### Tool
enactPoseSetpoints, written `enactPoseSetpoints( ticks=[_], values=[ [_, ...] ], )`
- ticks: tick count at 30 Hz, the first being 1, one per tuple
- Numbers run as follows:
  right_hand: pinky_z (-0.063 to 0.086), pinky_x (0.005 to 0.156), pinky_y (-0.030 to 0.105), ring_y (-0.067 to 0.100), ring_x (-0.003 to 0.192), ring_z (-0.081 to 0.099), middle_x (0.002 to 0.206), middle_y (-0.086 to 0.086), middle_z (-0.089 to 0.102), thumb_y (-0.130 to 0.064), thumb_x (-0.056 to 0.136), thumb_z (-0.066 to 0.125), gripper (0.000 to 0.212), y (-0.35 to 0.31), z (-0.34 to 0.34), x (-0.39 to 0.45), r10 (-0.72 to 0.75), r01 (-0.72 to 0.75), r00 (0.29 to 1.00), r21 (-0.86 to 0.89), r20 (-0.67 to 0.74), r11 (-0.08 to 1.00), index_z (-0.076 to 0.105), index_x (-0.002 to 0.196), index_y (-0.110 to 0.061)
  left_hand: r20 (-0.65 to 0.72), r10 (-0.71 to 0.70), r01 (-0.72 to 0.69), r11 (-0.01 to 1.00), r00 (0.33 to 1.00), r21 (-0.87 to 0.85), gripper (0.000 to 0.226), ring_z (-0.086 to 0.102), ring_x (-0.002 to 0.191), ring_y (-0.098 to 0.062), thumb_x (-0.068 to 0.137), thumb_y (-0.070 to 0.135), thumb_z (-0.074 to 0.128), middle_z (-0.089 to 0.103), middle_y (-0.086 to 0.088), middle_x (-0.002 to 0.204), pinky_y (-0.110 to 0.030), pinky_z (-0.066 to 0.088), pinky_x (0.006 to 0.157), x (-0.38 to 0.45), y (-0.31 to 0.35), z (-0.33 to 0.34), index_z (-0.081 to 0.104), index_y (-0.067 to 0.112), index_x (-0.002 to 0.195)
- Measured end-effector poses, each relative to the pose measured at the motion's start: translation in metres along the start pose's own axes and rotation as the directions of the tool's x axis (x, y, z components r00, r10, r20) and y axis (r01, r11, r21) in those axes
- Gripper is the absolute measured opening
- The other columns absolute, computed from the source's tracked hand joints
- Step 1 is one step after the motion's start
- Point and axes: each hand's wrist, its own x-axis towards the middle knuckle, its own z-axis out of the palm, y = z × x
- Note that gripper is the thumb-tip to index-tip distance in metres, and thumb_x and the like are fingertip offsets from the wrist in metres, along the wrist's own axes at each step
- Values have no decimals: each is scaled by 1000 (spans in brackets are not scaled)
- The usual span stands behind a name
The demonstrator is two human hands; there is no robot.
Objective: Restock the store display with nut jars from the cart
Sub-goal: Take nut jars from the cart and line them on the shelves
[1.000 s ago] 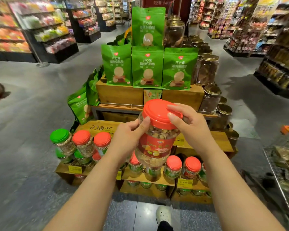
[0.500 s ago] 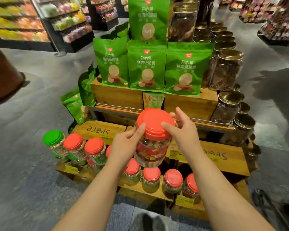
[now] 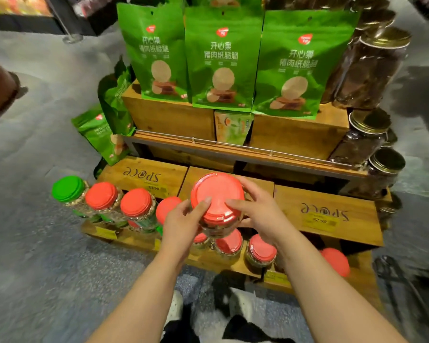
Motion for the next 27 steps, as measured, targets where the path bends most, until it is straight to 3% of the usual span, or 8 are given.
enactPoseSetpoints(
  ticks=[3, 6, 9, 12, 16, 19, 24, 27],
  values=[
    [63, 69, 33, 18, 113, 58, 138, -10, 51, -15, 85, 79, 60, 19, 7, 10, 4, -4, 999, 2, -52, 1000, 56, 135, -40, 35, -32, 31, 999, 999, 40, 83, 73, 104, -18, 62, 77, 77, 74, 3, 116, -41, 60, 90, 24, -17, -6, 65, 25, 125],
    [64, 74, 43, 25, 118, 60, 136, -9, 53, -13, 81, 83, 61, 43, 14, 19, 49, -42, 993, 71, -106, 997, 59, 130, -39, 56, -85, 78, 990, 995, 115, 72, 67, 109, -15, 75, 69, 75, 67, 5, 123, -32, 57, 84, 45, -32, -10, 57, 28, 132],
    [62, 83, 53, 22, 123, 58, 137, -13, 54, -14, 79, 86, 66, 69, 18, 30, 68, -54, 985, 86, -158, 995, 58, 128, -49, 76, -95, 81, 983, 993, 168, 83, 64, 115, -13, 65, 76, 71, 68, 10, 124, -40, 54, 99, 64, -52, -17, 60, 32, 133],
    [56, 98, 54, 16, 130, 53, 142, -17, 51, -23, 75, 89, 76, 90, 19, 39, 61, -62, 982, 0, -181, 998, 53, 130, -60, 115, -105, 83, 980, 988, 181, 68, 58, 120, -6, 79, 65, 76, 62, 20, 128, -33, 46, 105, 77, -80, -22, 55, 33, 135],
    [51, 102, 59, 23, 136, 49, 149, -14, 46, -41, 69, 90, 78, 116, 19, 60, 114, -131, 979, -95, -170, 987, 47, 128, -71, 113, -187, 171, 975, 976, 140, 98, 39, 137, -6, 75, 63, 78, 40, 26, 139, -46, 35, 120, 96, -116, -20, 34, 32, 156],
    [48, 108, 53, 18, 135, 47, 149, -7, 47, -22, 83, 83, 74, 136, 14, 77, 148, -167, 972, -96, -180, 981, 45, 137, -56, 172, -230, 215, 972, 958, 98, 77, 43, 131, -9, 79, 44, 75, 46, 29, 124, -39, 40, 116, 110, -131, -16, 39, 35, 146],
    [43, 108, 34, 13, 136, 46, 149, -6, 47, -19, 79, 86, 89, 168, 9, 101, 219, -234, 954, -51, -202, 971, 39, 154, -28, 186, -175, 133, 967, 967, 217, 72, 48, 133, -22, 89, 27, 76, 48, 5, 132, -41, 46, 112, 135, -156, -13, 36, 17, 149],
    [48, 109, 45, 17, 135, 51, 151, -6, 49, -25, 70, 92, 96, 186, 9, 114, 271, -272, 940, 23, -208, 962, 42, 153, -26, 173, -101, 44, 952, 980, 304, 55, 57, 121, -22, 89, 14, 77, 52, 12, 117, -41, 53, 103, 152, -167, -8, 43, 24, 130]
  ],
)
